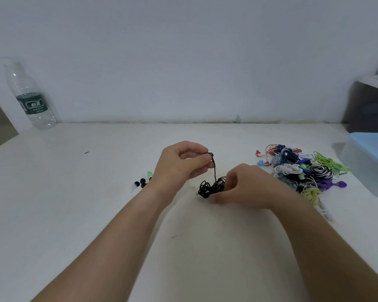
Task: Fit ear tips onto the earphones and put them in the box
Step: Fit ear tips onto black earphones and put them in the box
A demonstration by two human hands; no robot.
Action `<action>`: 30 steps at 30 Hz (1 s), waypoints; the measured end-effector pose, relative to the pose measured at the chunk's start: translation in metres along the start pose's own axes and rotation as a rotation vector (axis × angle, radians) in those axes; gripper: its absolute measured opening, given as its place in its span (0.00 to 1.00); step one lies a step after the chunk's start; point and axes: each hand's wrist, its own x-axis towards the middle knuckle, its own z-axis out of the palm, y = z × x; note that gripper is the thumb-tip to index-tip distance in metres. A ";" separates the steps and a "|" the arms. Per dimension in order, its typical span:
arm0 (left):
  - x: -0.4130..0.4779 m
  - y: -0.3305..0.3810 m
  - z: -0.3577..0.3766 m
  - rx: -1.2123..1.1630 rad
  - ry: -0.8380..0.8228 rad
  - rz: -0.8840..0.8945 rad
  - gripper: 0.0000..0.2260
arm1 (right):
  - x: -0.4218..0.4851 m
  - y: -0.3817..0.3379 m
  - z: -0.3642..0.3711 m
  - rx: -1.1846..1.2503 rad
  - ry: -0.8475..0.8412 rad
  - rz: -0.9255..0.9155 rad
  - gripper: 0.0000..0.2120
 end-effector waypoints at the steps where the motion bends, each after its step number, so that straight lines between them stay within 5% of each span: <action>1: 0.000 0.001 0.001 -0.005 0.004 -0.002 0.04 | 0.002 -0.001 0.003 -0.012 0.032 -0.012 0.20; 5: 0.000 0.000 0.002 -0.002 0.010 -0.010 0.05 | 0.004 0.002 0.002 -0.017 0.061 -0.082 0.13; 9: 0.001 0.000 0.000 0.094 0.005 0.049 0.07 | 0.000 0.010 -0.013 0.345 0.099 -0.077 0.10; 14: 0.004 -0.008 0.002 0.493 -0.069 0.174 0.09 | 0.003 0.014 -0.022 0.652 0.412 -0.195 0.01; 22: -0.002 -0.012 0.000 0.865 -0.248 0.137 0.03 | 0.011 0.001 -0.001 0.585 0.609 -0.302 0.10; 27: 0.002 0.016 -0.051 0.876 0.055 0.194 0.03 | 0.011 -0.008 0.011 0.556 0.532 -0.321 0.07; 30: 0.000 0.023 -0.090 0.988 0.216 0.072 0.06 | 0.012 -0.010 0.017 0.558 0.502 -0.319 0.06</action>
